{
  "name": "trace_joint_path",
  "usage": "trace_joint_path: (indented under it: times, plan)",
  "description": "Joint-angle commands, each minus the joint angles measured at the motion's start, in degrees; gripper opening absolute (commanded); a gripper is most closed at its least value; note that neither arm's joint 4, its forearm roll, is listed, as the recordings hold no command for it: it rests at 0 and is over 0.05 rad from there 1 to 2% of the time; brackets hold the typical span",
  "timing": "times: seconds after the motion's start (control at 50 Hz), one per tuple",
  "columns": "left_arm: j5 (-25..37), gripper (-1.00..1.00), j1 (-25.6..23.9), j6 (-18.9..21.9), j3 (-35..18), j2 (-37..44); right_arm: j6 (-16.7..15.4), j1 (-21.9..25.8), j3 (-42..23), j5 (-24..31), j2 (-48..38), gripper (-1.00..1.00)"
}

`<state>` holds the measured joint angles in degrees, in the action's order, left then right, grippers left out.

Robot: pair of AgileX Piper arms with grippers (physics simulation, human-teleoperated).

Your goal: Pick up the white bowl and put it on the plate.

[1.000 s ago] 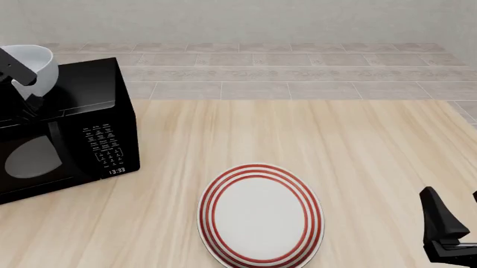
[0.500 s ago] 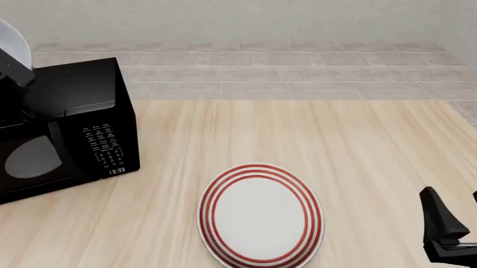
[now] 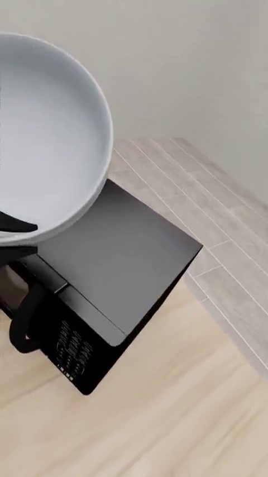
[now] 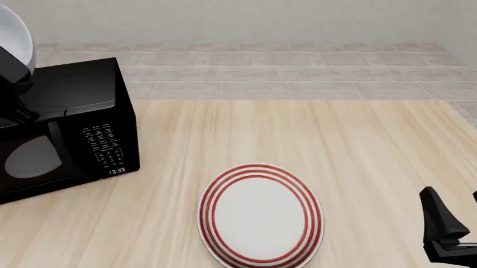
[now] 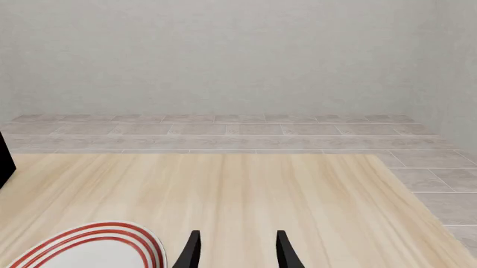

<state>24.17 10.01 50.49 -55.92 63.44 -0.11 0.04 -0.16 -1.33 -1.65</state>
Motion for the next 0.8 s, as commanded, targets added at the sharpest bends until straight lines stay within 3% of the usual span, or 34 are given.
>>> trace_joint_path:
  times: [0.02,0.24,0.28,0.32,0.34,0.46,0.76,0.8]
  plan:
    - [8.4,-1.0,-5.8,-4.1,-3.5,-7.0,0.0,0.0,0.1,0.0,0.1,1.0]
    - [14.0,-1.0,-13.9,-7.9,-4.8,-12.7,0.0,0.0,0.1,0.0,0.1,1.0]
    - [16.5,-1.0,-15.3,-9.5,-8.2,-12.7,0.0,0.0,0.1,0.0,0.1,1.0]
    - [15.8,-1.0,-16.7,-10.3,-7.1,-13.3,0.0,0.0,0.1,0.0,0.1,1.0]
    - [17.4,-1.0,-17.6,-10.8,-9.1,-13.1,0.0,0.0,0.1,0.0,0.1,1.0]
    - [15.1,-1.0,-21.4,-11.5,-6.1,-13.5,0.0,0.0,0.1,0.0,0.1,1.0]
    - [13.4,-1.0,-30.0,-14.4,-7.1,-11.3,0.0,0.0,0.1,0.0,0.1,1.0]
    - [13.2,-1.0,-31.4,-16.3,-8.8,-10.7,0.0,0.0,0.1,0.0,0.1,1.0]
